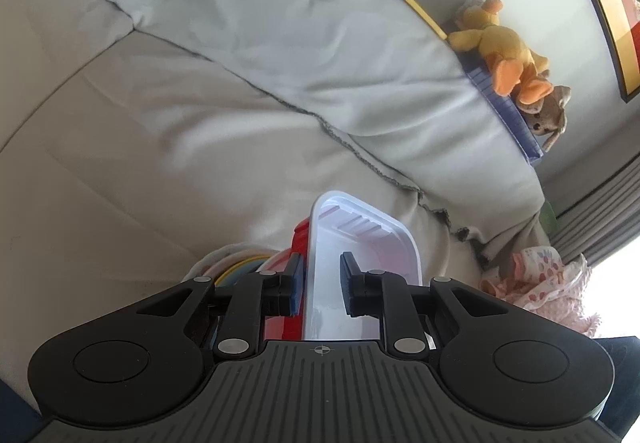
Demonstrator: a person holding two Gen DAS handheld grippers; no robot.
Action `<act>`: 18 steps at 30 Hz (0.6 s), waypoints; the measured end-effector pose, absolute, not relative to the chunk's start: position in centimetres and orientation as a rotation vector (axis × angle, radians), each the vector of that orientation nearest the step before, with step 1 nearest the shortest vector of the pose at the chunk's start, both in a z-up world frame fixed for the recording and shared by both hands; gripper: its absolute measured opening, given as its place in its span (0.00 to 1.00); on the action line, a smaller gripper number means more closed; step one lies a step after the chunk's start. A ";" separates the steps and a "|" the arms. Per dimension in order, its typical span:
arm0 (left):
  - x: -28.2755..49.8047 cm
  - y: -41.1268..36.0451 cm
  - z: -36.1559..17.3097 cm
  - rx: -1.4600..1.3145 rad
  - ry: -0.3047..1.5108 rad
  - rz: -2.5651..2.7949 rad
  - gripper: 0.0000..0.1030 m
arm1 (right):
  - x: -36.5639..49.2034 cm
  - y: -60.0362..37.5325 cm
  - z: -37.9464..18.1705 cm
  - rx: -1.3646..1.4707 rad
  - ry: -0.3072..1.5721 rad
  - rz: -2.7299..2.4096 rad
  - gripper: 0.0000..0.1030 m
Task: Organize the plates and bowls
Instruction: 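Carry the white tray and lower it onto the white bowl with both tools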
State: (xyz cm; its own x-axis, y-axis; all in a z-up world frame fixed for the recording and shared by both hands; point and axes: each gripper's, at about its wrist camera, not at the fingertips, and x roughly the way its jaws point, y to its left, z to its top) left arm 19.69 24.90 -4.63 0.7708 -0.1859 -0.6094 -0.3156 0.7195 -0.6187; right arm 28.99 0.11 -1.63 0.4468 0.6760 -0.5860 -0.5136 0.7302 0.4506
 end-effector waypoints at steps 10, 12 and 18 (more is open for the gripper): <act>23.1 25.9 -5.8 -0.739 0.732 0.117 0.21 | 31.4 2.7 -3.1 0.124 0.844 0.694 0.25; 22.9 26.2 -5.8 -0.748 0.725 0.116 0.21 | 31.6 2.5 -3.3 0.129 0.839 0.690 0.25; 17.0 25.1 -4.7 -0.768 0.622 0.069 0.21 | 29.1 -1.7 -3.0 0.257 0.820 0.727 0.26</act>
State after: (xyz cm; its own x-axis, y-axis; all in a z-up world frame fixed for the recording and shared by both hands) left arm 17.04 25.14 -4.72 0.8194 -0.1619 -0.5498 -0.2785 0.7260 -0.6287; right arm 29.09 -1.66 -3.04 0.4602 0.6777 -0.5735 -0.4883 0.7327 0.4741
